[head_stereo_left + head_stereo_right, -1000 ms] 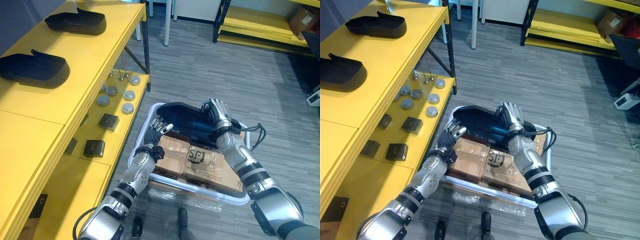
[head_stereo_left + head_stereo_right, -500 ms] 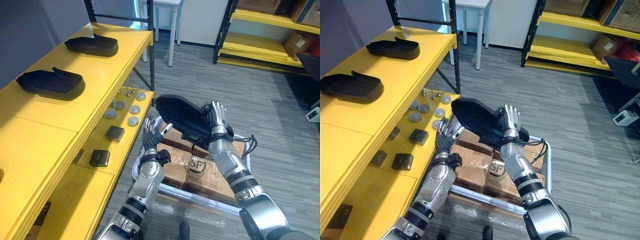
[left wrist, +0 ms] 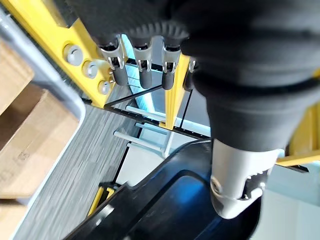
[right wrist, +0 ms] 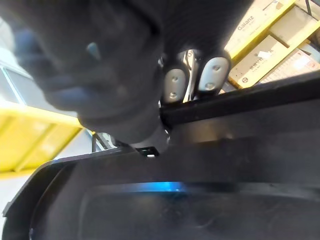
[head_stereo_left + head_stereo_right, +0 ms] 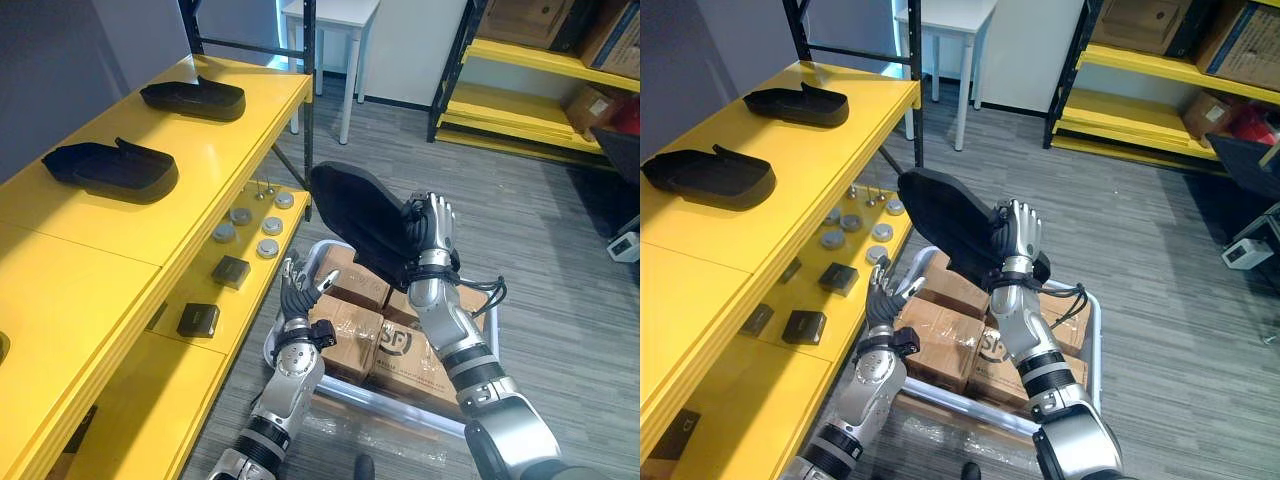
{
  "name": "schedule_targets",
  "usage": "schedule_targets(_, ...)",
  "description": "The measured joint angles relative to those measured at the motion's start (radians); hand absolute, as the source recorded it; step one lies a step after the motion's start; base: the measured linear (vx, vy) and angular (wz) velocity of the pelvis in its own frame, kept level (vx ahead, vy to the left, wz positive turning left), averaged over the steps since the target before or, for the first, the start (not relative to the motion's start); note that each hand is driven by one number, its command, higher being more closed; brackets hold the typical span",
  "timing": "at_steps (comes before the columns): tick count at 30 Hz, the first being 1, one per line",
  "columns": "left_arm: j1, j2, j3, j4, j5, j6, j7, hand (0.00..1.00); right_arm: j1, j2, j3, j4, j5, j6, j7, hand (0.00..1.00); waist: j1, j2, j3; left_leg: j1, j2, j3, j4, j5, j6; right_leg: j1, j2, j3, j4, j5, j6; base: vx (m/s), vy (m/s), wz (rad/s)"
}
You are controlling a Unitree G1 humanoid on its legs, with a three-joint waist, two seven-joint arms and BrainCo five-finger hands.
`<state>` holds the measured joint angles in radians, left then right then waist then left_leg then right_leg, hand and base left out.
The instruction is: Walk over and take plastic housings, then place them on the shelf
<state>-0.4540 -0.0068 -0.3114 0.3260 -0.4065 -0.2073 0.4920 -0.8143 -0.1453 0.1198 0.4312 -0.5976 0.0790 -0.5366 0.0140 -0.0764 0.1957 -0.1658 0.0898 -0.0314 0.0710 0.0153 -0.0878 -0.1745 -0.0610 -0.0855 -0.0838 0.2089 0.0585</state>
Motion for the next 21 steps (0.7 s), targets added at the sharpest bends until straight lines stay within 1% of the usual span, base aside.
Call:
schedule_targets(2, 0.002, 0.001, -0.035, 0.022, -0.066, 0.0, -0.044, 0.0, 0.023, 0.024, 0.002, -0.037, 0.002, 0.0, -0.002, 1.0, 0.002, -0.001, -0.005, 0.009, 0.0, 0.0, -0.007, 0.002, 0.0, 0.005, 0.0, 0.0, 0.0, -0.001, 0.001, 0.01, 0.059, -0.01)
schedule_targets(3, 0.004, 0.001, -0.041, 0.028, -0.082, 0.0, -0.054, 0.0, 0.03, 0.033, 0.003, -0.043, 0.003, -0.001, -0.002, 1.0, 0.001, -0.003, -0.008, 0.01, 0.0, 0.001, -0.009, 0.002, 0.0, 0.005, 0.0, 0.001, 0.0, -0.001, 0.001, 0.02, 0.064, -0.02)
schedule_targets(6, 0.009, 0.001, -0.073, 0.059, -0.186, 0.0, -0.1, 0.0, 0.068, 0.067, 0.023, -0.066, 0.007, -0.001, -0.001, 1.0, 0.0, -0.012, -0.024, 0.017, 0.001, 0.008, -0.017, 0.004, -0.001, 0.005, 0.001, 0.008, 0.0, -0.003, 0.002, 0.02, 0.053, -0.05)
schedule_targets(9, 0.009, 0.001, -0.095, 0.068, -0.245, -0.005, -0.12, 0.0, 0.08, 0.096, 0.063, -0.066, 0.026, -0.004, 0.003, 1.0, -0.001, -0.014, -0.028, 0.024, 0.001, 0.02, -0.019, 0.004, -0.001, 0.005, 0.001, 0.018, 0.0, -0.003, 0.002, 0.01, 0.06, -0.1)
schedule_targets(15, 0.009, 0.001, -0.1, 0.089, -0.321, -0.018, -0.124, 0.0, 0.106, 0.138, 0.087, -0.066, 0.065, -0.012, -0.005, 1.0, 0.0, -0.018, -0.038, 0.028, 0.002, 0.025, -0.023, 0.005, -0.002, 0.005, 0.001, 0.02, 0.0, -0.003, 0.001, 0.03, 0.059, -0.02)
schedule_targets(17, 0.009, 0.004, -0.099, 0.089, -0.337, -0.035, -0.112, 0.0, 0.109, 0.151, 0.095, -0.066, 0.086, -0.014, -0.012, 1.0, -0.003, -0.02, -0.042, 0.031, 0.002, 0.027, -0.024, 0.005, -0.002, 0.006, 0.001, 0.022, 0.0, -0.002, 0.001, 0.03, 0.072, -0.03)
schedule_targets(18, 0.009, 0.004, -0.099, 0.089, -0.337, -0.037, -0.108, 0.0, 0.11, 0.152, 0.098, -0.067, 0.089, -0.015, -0.013, 1.0, -0.003, -0.021, -0.043, 0.032, 0.002, 0.027, -0.024, 0.005, -0.002, 0.006, 0.001, 0.022, 0.0, -0.002, 0.001, 0.03, 0.065, -0.02)
schedule_targets(21, 0.008, 0.004, -0.084, 0.089, -0.337, -0.048, -0.073, 0.0, 0.13, 0.153, 0.148, -0.092, 0.121, -0.018, -0.022, 1.0, -0.005, -0.022, -0.043, 0.048, 0.004, 0.028, -0.026, 0.004, -0.003, 0.021, 0.003, 0.023, -0.001, -0.003, 0.001, 0.03, 0.066, -0.02)
